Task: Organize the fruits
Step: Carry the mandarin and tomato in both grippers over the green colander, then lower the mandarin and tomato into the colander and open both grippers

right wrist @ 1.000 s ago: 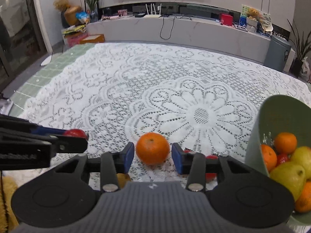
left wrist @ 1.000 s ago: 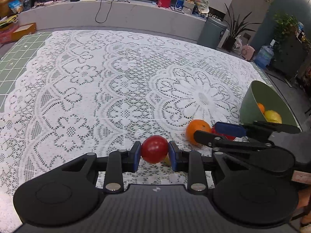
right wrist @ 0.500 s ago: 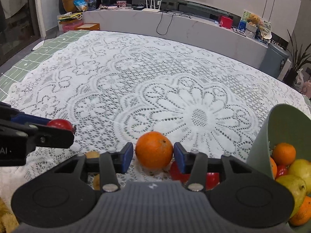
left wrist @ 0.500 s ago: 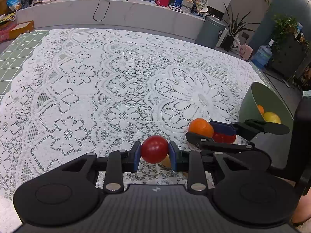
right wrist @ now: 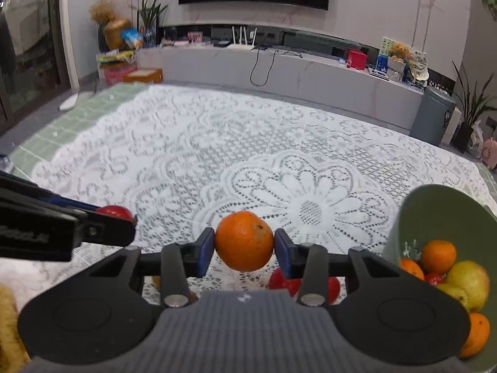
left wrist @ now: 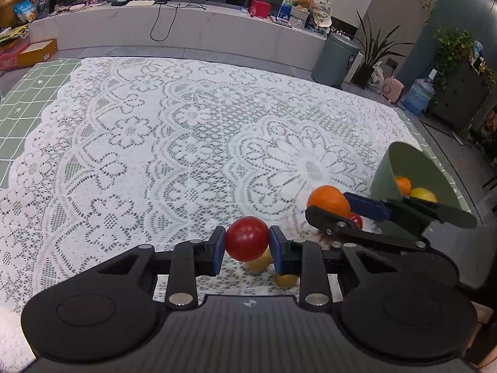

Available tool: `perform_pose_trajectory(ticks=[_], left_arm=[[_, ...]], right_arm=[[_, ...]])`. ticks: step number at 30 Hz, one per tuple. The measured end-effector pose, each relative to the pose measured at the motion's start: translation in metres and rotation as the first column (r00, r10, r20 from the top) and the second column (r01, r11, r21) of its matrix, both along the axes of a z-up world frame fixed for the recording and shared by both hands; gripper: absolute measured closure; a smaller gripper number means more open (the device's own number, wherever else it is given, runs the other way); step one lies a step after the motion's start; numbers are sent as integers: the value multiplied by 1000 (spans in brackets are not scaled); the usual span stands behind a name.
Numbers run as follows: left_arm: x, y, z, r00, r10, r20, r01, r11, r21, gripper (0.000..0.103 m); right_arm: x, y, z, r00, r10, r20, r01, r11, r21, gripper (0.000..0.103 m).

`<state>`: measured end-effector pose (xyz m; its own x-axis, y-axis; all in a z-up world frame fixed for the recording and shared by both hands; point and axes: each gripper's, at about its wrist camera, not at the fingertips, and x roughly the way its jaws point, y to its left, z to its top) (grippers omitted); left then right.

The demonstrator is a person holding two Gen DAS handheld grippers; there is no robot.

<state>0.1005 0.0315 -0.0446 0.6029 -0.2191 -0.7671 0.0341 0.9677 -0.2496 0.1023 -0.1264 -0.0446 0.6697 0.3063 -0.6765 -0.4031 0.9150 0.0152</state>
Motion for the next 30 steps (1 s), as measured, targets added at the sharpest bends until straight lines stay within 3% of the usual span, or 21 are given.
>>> perform_pose_trajectory(ticks=[9, 18, 30], left_arm=[[4, -35, 24, 997, -64, 41, 64, 998, -5, 69], [20, -93, 42, 979, -183, 85, 186, 982, -21, 69], [47, -172, 38, 932, -349, 99, 349, 937, 21, 69]], right_arm=[[-13, -43, 40, 998, -63, 4, 62, 990, 123, 64], [-10, -111, 81, 987, -148, 57, 140, 981, 131, 64], [14, -207, 71, 958, -288, -8, 288, 956, 50, 64]])
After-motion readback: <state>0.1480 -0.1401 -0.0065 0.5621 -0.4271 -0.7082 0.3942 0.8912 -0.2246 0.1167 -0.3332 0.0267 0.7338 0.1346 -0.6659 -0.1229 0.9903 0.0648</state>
